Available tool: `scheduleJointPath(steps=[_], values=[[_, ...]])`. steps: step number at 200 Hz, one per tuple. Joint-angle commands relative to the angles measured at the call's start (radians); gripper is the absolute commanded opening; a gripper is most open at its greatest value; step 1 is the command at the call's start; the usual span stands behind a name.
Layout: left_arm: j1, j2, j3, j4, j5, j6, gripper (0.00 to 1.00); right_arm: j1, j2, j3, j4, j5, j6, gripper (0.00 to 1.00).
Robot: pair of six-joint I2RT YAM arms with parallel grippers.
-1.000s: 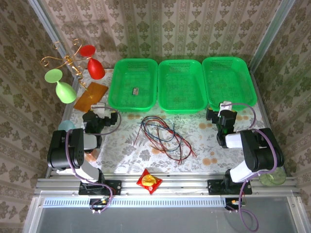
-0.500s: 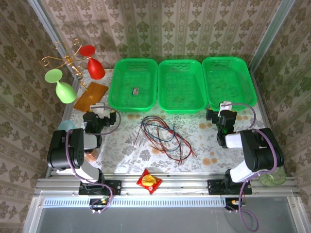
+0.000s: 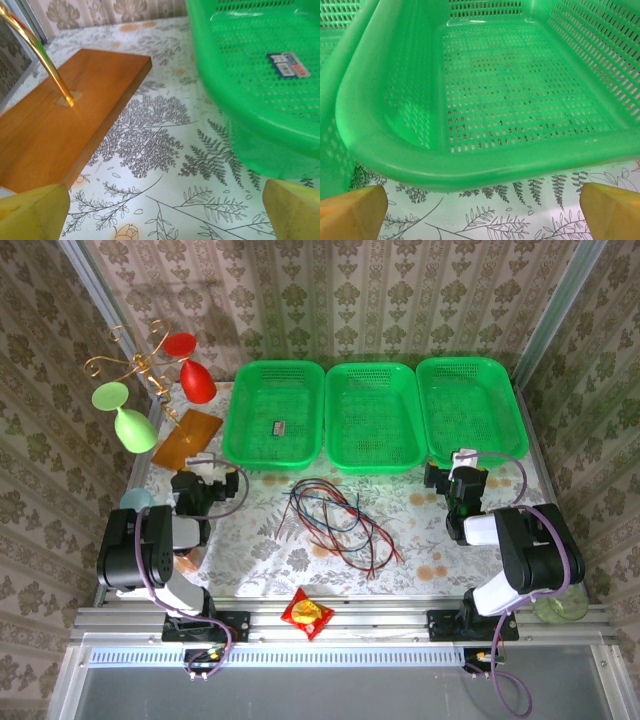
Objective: Untangle the cables
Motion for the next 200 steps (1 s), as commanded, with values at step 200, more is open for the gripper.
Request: scheduleJointPath(steps=[200], values=[[-0.419,-0.668,0.334,-1.331,-0.473,-0.252,1.00,0.221,-0.830,0.203,-1.268,0.065,0.411,0.95]])
